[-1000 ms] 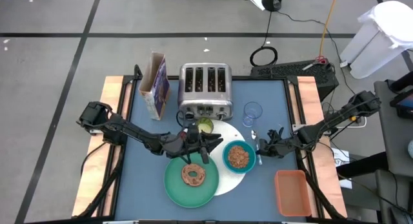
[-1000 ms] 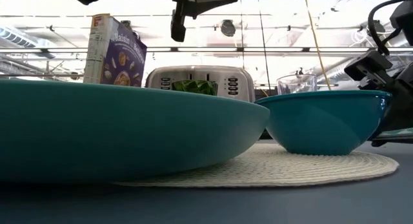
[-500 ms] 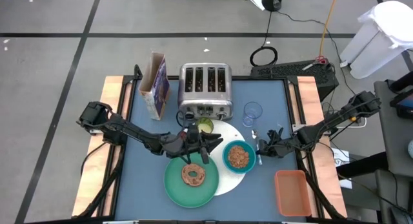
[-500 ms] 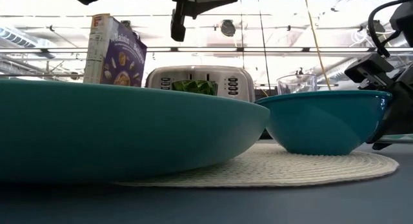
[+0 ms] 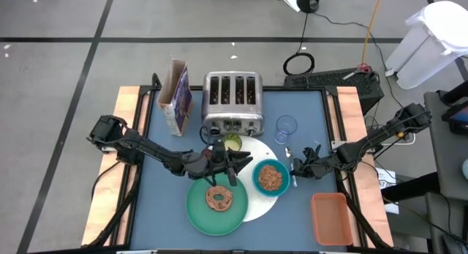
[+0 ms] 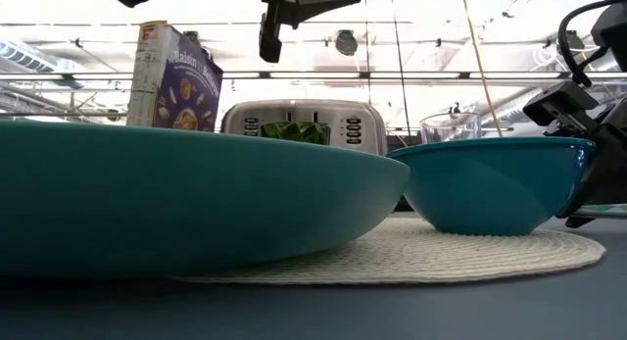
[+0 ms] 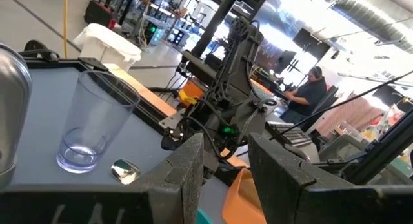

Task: Arrange a breakfast setting
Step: Put the blue spoon to the right of the blue bowl

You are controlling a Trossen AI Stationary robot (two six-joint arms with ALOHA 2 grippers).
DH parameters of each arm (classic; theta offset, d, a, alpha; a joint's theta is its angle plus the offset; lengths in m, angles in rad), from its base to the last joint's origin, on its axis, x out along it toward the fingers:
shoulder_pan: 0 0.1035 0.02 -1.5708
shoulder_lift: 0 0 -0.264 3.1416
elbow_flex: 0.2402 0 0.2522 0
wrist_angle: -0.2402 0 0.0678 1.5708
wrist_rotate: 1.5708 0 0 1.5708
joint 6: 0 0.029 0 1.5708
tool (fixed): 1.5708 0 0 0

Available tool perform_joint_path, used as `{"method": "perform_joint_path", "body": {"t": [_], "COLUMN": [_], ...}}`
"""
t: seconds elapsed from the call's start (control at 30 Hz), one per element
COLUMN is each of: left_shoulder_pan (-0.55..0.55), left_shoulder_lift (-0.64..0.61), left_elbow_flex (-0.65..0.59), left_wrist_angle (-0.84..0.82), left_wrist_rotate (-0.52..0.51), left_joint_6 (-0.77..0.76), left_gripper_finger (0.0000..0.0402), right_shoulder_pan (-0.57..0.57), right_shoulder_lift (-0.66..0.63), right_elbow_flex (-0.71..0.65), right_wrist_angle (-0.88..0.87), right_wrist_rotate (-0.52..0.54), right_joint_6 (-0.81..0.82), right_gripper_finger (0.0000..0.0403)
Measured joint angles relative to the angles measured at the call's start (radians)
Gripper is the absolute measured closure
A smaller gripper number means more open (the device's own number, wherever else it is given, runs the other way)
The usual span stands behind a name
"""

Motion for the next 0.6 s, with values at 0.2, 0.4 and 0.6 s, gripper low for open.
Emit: {"method": "perform_joint_path", "body": {"t": [0.2, 0.4, 0.6], "left_shoulder_pan": [0.0, 0.0, 0.0], "left_shoulder_lift": [0.0, 0.0, 0.0], "left_elbow_flex": [0.0, 0.0, 0.0], "left_wrist_angle": [0.0, 0.0, 0.0], "left_wrist_rotate": [0.0, 0.0, 0.0], "left_joint_6": [0.021, 0.022, 0.028], "left_gripper_finger": [0.0273, 0.0273, 0.0272], "right_shoulder_pan": [0.0, 0.0, 0.0], "right_shoulder_lift": [0.0, 0.0, 0.0], "right_elbow_flex": [0.0, -0.001, -0.001], "right_wrist_angle": [-0.001, -0.001, 0.002], "right_wrist_rotate": [-0.003, -0.004, -0.004], "right_joint_6": [-0.004, -0.004, -0.004], "right_gripper_finger": [0.0361, 0.0315, 0.0275]}}
